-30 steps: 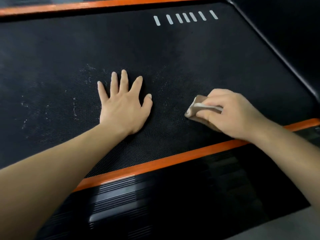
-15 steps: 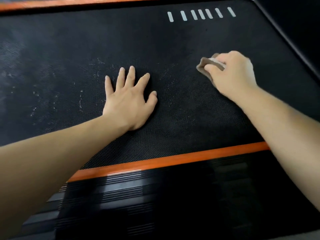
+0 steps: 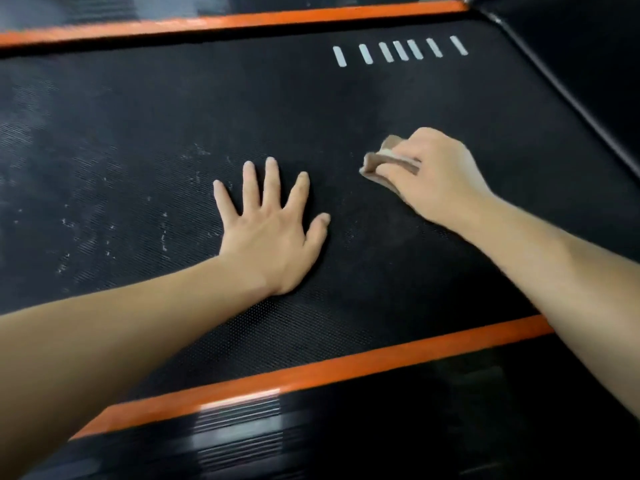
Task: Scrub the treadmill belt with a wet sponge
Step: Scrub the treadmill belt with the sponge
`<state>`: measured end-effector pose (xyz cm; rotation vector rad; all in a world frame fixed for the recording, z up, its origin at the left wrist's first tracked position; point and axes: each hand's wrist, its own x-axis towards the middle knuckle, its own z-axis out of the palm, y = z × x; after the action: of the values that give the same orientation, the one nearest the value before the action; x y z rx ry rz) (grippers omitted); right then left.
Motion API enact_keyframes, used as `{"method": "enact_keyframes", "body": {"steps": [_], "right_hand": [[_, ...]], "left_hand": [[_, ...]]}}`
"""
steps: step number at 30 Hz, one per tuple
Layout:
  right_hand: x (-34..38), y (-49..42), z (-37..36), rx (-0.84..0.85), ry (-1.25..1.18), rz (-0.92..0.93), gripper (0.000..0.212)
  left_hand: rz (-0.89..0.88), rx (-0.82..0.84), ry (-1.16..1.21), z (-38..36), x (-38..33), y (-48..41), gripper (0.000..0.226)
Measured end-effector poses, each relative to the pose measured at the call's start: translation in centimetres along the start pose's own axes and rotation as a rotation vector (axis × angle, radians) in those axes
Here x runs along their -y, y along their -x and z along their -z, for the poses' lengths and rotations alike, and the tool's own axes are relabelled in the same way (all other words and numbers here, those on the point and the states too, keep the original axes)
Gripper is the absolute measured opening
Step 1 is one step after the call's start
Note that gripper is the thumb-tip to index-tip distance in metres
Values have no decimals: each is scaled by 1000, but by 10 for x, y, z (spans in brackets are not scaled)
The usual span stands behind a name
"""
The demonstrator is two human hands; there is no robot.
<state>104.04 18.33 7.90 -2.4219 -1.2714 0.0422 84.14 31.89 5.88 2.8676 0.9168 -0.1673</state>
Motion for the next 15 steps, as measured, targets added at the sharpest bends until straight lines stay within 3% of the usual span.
{"method": "enact_keyframes", "body": {"steps": [5, 7, 11, 15], "right_hand": [[-12, -55, 5, -166, -11, -248, 26], [2, -54, -2, -83, -5, -183, 22], [12, -37, -1, 36, -53, -88, 33], [-17, -84, 3, -138, 19, -300, 29]], "left_hand": [[-26, 74, 8, 5, 1, -4, 77], [-31, 80, 20, 7, 1, -6, 76], [-57, 38, 80, 15, -4, -30, 72], [-28, 10, 142, 16, -8, -57, 71]]}}
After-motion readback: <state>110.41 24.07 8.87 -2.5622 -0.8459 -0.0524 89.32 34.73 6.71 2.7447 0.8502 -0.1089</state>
